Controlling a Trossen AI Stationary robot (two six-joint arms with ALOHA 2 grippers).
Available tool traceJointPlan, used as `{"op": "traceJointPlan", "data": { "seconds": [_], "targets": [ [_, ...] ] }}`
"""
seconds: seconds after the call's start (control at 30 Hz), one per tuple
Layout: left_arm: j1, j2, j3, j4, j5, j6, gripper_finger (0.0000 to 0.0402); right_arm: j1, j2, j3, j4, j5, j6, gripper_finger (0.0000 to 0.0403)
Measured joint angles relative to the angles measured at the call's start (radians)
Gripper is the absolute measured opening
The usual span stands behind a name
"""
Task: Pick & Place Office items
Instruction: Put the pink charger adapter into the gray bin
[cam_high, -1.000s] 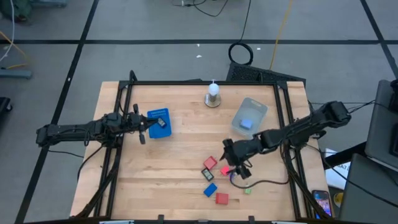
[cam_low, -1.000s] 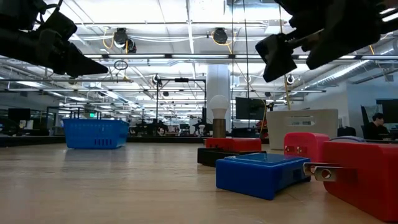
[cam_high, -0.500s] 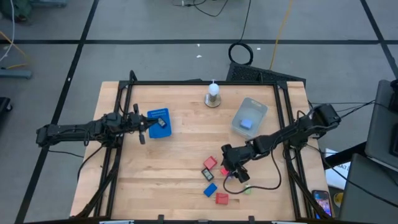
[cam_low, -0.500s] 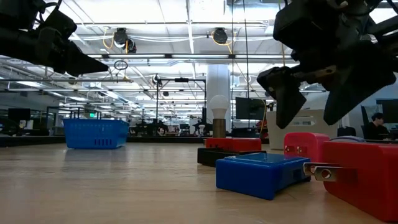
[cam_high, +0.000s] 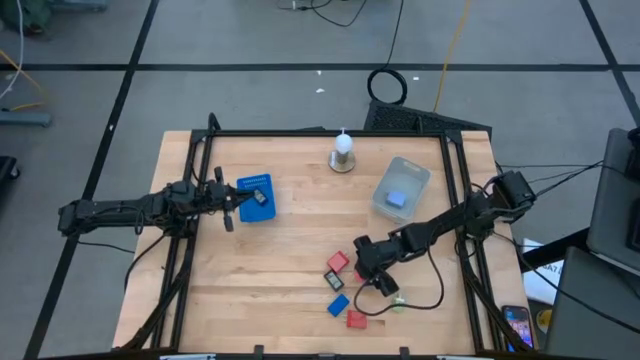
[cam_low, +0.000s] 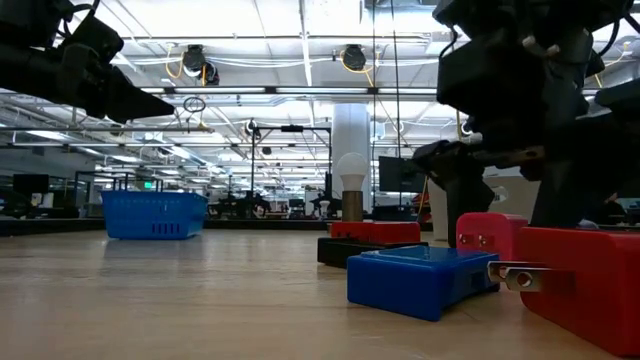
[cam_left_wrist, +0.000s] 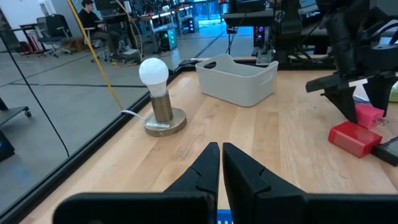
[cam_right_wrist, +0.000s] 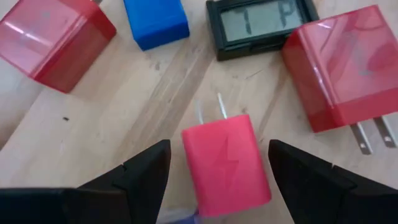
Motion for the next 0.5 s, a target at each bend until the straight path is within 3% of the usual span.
{"op": "traceJointPlan", "data": {
  "seconds": [0.27,0.5],
  "targets": [
    [0.0,0.0,0.0,0.0,0.0,0.0,0.0024,0.0,-0.006,0.0,-0.003,0.0,-0.007,0.025],
    [0.0,0.0,0.0,0.0,0.0,0.0,0.0024,0.0,-0.007,0.0,0.013,-0.001,-0.022,0.0166]
  ]
}}
